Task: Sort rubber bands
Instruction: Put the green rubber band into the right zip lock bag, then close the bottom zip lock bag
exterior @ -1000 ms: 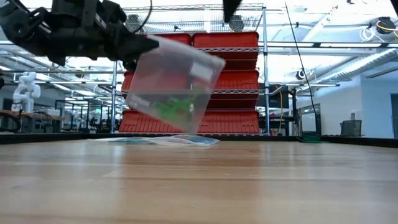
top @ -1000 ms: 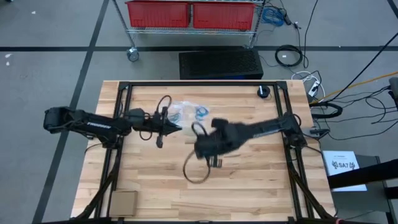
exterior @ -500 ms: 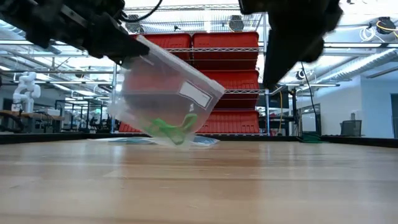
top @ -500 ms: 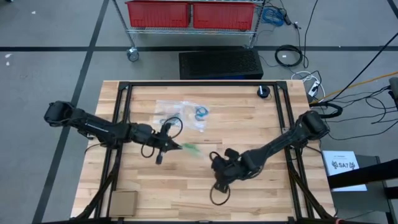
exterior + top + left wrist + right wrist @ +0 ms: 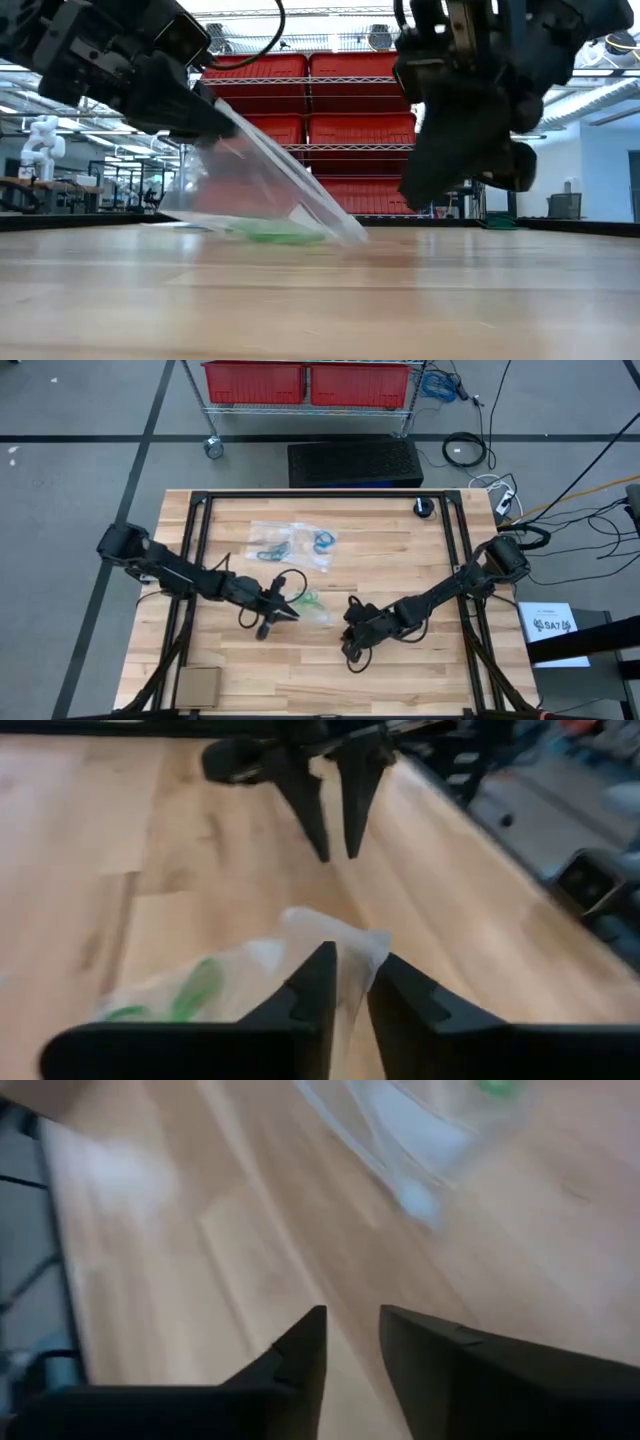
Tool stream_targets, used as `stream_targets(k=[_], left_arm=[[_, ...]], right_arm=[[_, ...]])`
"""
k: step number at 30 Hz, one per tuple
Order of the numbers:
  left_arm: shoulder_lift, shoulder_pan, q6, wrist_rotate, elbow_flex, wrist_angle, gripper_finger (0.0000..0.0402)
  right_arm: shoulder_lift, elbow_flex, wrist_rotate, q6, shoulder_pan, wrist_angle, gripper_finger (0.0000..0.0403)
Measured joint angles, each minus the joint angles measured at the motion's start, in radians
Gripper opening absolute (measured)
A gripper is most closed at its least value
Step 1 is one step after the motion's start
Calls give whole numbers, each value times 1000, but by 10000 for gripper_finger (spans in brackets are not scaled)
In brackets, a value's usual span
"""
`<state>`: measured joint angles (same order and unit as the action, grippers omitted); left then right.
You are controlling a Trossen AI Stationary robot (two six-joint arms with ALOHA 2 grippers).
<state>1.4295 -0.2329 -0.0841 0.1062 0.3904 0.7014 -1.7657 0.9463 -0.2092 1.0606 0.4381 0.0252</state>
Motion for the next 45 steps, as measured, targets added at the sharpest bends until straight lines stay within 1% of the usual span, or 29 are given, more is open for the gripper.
stream_targets(k=[3, 5, 7, 10, 13, 16, 19, 22, 24, 27, 29, 33, 35, 38, 40, 42, 43, 45], left_arm=[[14, 4, -52, 50, 10, 23, 89], [15, 4, -77, 79, 21, 24, 105], [15, 3, -94, 103, 38, 26, 118], [14, -1, -95, 127, 59, 21, 136], [14, 4, -95, 119, 66, 11, 146], [13, 32, -86, 22, 76, -93, 146], [14, 80, -49, -73, 75, -276, 133], [14, 132, -41, -91, 75, -384, 110], [14, 154, -41, -69, 75, -402, 92], [15, 160, -47, 19, 75, -407, 66], [22, 151, -78, 71, 75, -409, 52], [54, 112, -144, 111, 75, -410, 30], [75, 84, -182, 125, 75, -394, 22], [116, 31, -244, 132, 74, -309, 15], [143, -8, -258, 133, 73, -217, 13], [153, -34, -252, 133, 74, -134, 13], [152, -36, -248, 129, 74, -108, 13], [132, -17, -229, 89, 74, -115, 12]], right_arm=[[0, 0, -1, -49, 0, -48, 109], [0, 0, -4, -71, 0, -54, 106], [0, 0, -22, -88, 0, -53, 93], [0, 0, -27, -105, 0, -53, 63], [0, 0, -26, -111, 0, -52, 28], [-11, 1, -26, -115, 0, -46, 5], [-57, 1, -8, -114, -10, -43, 4], [-110, 0, 6, -112, -30, -47, 1], [-125, 2, 10, -112, -49, -60, 1], [-131, 4, 23, -131, -94, -60, 1], [-127, 4, 27, -169, -132, -57, 1], [-118, 2, 8, -265, -233, -34, 1], [-112, 2, 14, -326, -289, -20, 0], [-86, 0, 16, -451, -374, 18, 0], [-39, -3, 28, -535, -430, 68, 0], [38, -1, 46, -589, -474, 146, 0], [83, -1, 62, -602, -491, 201, 0], [158, -1, 102, -602, -509, 290, 0]])
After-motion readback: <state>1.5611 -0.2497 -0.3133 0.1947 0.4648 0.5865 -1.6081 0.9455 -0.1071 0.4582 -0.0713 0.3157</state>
